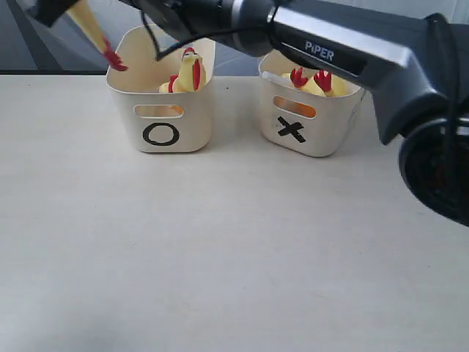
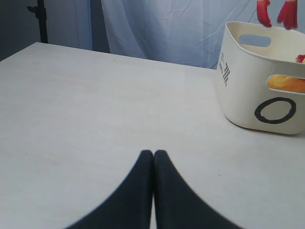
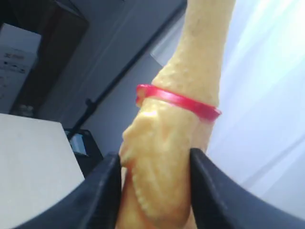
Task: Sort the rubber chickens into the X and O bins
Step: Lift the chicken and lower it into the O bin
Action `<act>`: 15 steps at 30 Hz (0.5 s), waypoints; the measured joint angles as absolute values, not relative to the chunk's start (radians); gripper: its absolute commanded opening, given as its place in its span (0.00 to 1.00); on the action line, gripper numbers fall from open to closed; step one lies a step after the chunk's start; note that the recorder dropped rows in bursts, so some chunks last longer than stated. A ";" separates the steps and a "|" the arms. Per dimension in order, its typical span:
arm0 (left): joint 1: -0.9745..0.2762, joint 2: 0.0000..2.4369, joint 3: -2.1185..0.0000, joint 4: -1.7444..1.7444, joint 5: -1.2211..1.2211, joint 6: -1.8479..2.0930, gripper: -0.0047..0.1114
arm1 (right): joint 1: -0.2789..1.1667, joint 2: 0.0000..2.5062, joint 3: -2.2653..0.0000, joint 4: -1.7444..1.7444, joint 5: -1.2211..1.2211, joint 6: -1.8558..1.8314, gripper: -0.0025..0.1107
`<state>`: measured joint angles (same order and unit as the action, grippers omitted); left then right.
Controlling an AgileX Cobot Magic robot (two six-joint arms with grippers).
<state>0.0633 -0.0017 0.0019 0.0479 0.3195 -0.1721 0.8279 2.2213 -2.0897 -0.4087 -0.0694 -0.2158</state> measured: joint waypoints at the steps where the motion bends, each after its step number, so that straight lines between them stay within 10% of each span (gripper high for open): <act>1: 0.063 -0.002 0.002 0.048 0.320 -0.172 0.04 | 0.802 2.247 -2.090 -0.387 -0.103 -0.213 0.01; 8: 0.063 -0.002 0.002 0.048 0.320 -0.172 0.04 | 0.692 2.405 -2.084 -0.175 -0.235 -0.306 0.05; 13: 0.063 -0.002 0.002 0.048 0.320 -0.172 0.04 | 0.695 2.419 -2.084 0.038 -0.058 -0.308 0.54; 15: 0.063 -0.002 0.002 0.048 0.320 -0.172 0.04 | 0.699 2.394 -2.084 0.047 0.077 -0.308 0.55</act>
